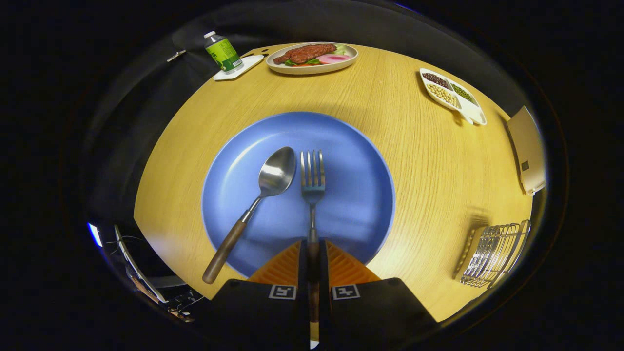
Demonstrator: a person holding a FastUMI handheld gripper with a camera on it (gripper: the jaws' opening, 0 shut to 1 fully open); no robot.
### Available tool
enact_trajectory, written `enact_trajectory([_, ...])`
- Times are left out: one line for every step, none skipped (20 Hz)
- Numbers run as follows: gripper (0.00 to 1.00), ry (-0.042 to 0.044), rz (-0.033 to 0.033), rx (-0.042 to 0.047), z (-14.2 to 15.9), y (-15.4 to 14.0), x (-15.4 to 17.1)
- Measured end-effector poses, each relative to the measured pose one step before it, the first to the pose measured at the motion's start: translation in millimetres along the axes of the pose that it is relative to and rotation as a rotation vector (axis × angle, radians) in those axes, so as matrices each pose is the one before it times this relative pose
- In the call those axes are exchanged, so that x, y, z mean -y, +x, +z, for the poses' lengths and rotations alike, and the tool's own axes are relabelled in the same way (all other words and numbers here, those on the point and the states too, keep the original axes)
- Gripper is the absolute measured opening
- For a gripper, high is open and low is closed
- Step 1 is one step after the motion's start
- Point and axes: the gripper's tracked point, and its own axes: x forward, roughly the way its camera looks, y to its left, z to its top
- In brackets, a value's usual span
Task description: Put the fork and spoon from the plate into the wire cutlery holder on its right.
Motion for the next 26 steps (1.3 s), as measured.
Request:
enact_trajectory([0.1,-0.01282,0.01688,0.00004,0.16,-2.01,-0.4])
enact_trajectory([0.09,-0.00909,0.01795,-0.00601,-1.55,-1.35,-0.81])
enact_trajectory([0.09,0.0,0.01416,-0.00113,-0.26,-0.78,0.5])
enact_trajectory([0.06,0.00769,0.01474,0.00192,0.59,-7.1,-0.92])
enact_trajectory([0.06,0.00122,0.01745,0.00506,1.18,-6.75,-1.14])
enact_trajectory([0.06,-0.00821,0.0029,0.00464,0.46,-8.97,1.97])
enact_trajectory([0.06,-0.01477,0.00237,0.00712,0.89,-10.88,2.66])
enact_trajectory([0.06,-0.01211,0.00283,0.00315,-0.47,-11.95,2.78])
enact_trajectory([0.06,-0.01154,0.00425,-0.00306,-1.45,-13.34,3.73])
enact_trajectory([0.05,-0.00873,0.00256,-0.00065,-1.69,-13.67,4.28])
enact_trajectory([0.05,-0.00724,0.00296,-0.00123,-1.96,-14.09,5.47])
enact_trajectory([0.05,-0.00595,-0.00141,0.00018,-2.75,-14.4,6.68])
enact_trajectory([0.05,-0.00408,-0.0062,-0.0024,-3.13,-14.81,8.44])
enact_trajectory([0.05,0.00194,-0.00348,-0.00688,-4.64,-14.68,7.68])
enact_trajectory([0.05,-0.00632,-0.00819,-0.0105,-4.15,-14.2,8.51])
enact_trajectory([0.06,-0.0142,-0.01158,-0.00673,-4.91,-15.93,9.75])
enact_trajectory([0.06,-0.01696,-0.00883,-0.00934,-4.33,-13.06,9.11])
enact_trajectory([0.05,-0.015,-0.0112,-0.01279,-5.34,-10.95,9.07])
enact_trajectory([0.06,-0.0169,-0.01357,-0.01507,-3.66,-8.54,10.49])
enact_trajectory([0.06,-0.01038,-0.01036,-0.01205,-5.43,-7.28,11.06])
enact_trajectory([0.06,-0.00368,0.00086,-0.01362,-4.1,-5.65,9.06])
enact_trajectory([0.06,0.0001,-0.00449,-0.01742,-4.52,-3.1,9.26])
enact_trajectory([0.06,-0.00022,-0.00707,-0.02248,-5.56,-2.78,11.22])
enact_trajectory([0.06,0.00336,0.00051,-0.01966,-6.03,-3.55,9.18])
enact_trajectory([0.06,0.00787,0.00544,-0.02294,-4.14,-1.51,7.92])
enact_trajectory([0.06,0.00192,-0.00274,-0.0262,-4.89,-0.02,9.29])
